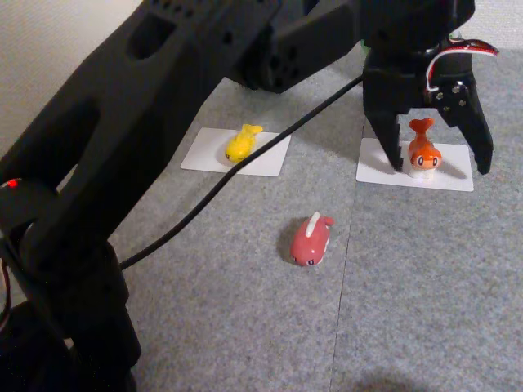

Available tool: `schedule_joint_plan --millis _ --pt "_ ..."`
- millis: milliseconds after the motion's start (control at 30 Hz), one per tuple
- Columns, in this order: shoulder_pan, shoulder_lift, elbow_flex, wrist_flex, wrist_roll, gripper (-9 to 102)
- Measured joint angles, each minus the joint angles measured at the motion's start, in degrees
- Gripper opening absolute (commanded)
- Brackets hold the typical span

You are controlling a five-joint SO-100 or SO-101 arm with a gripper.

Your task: Wooper wants to eat egg sudhi, and Goomy wants to eat shrimp sushi

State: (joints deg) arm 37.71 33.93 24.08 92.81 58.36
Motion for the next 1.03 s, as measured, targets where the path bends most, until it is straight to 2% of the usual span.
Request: schedule_joint_plan --millis 133,367,533,867,1033 --pt "-4.31 8.53 0.00 3.25 4.22 34" --pt "-3.34 24.35 6.59 3.87 7.56 34" --pt "-4.39 39.46 25.22 3.78 10.02 34" --pt "-21.18 79.19 64.16 3.25 15.29 33" --pt "-22.76 94.57 82.44 -3.25 15.03 33"
